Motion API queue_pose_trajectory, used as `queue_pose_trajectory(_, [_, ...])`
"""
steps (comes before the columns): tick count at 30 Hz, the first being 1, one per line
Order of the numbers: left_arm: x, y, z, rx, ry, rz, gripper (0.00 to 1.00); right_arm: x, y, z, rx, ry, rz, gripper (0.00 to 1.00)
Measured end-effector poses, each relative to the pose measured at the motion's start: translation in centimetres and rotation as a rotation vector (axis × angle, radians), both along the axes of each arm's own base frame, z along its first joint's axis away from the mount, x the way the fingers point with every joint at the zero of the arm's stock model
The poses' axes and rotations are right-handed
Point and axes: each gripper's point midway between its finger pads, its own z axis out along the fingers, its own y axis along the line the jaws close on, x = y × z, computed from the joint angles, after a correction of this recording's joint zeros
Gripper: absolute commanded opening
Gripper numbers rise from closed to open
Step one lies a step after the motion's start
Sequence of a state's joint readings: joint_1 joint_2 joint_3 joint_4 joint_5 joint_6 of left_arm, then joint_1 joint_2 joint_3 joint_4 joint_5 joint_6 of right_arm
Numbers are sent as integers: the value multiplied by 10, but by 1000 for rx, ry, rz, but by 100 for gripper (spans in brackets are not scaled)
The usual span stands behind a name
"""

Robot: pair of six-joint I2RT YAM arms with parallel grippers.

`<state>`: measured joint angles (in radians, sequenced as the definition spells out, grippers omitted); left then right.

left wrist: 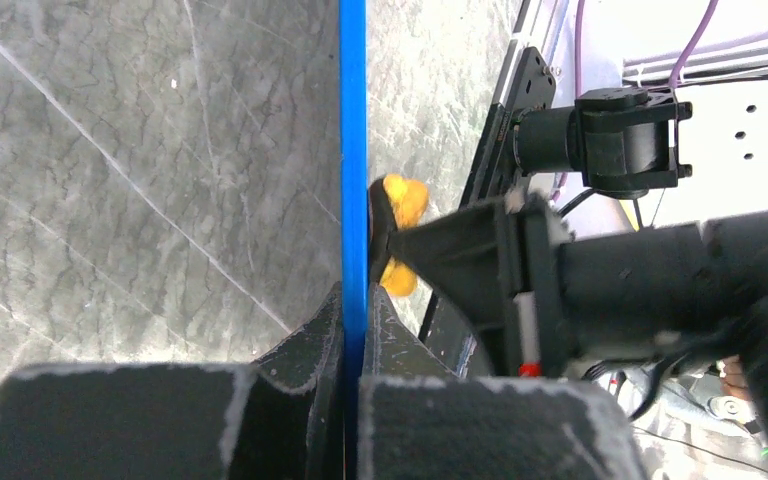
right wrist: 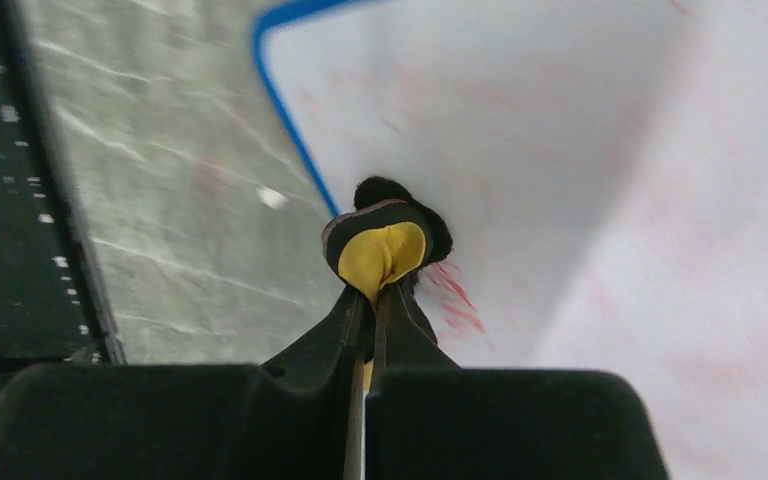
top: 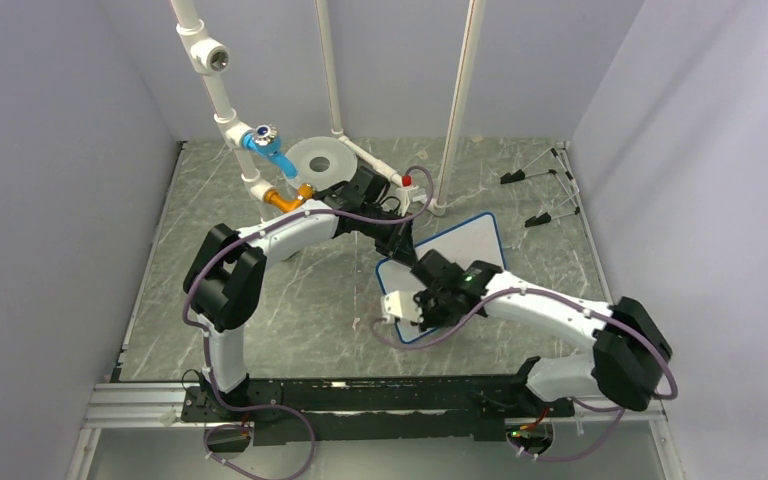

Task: Erase the whiteboard
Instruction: Erase the whiteboard at the center of the board.

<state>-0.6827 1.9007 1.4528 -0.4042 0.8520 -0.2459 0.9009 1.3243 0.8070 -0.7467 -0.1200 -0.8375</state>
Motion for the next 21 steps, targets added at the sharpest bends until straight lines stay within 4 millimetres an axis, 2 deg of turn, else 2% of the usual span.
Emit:
queue_pose_trajectory(5, [2, 0, 1, -4, -4, 4, 0, 39, -14, 34, 113, -108, -174, 0])
queue_pose_trajectory(8, [2, 0, 0, -2, -5, 6, 0, 47, -16, 40, 135, -125, -204, 0])
queue_pose_trajectory(13, [2, 0, 0, 0, -1, 6, 0, 33, -12, 28, 112, -92, -120, 0])
queue_pose_trajectory(18, [-1, 1, 0, 4, 8, 1, 0, -5, -10, -4, 24, 24, 23, 0])
queue_pose_trajectory(21, [-2, 1, 0, 4, 10, -4, 0, -13, -15, -15, -17, 68, 30, 0])
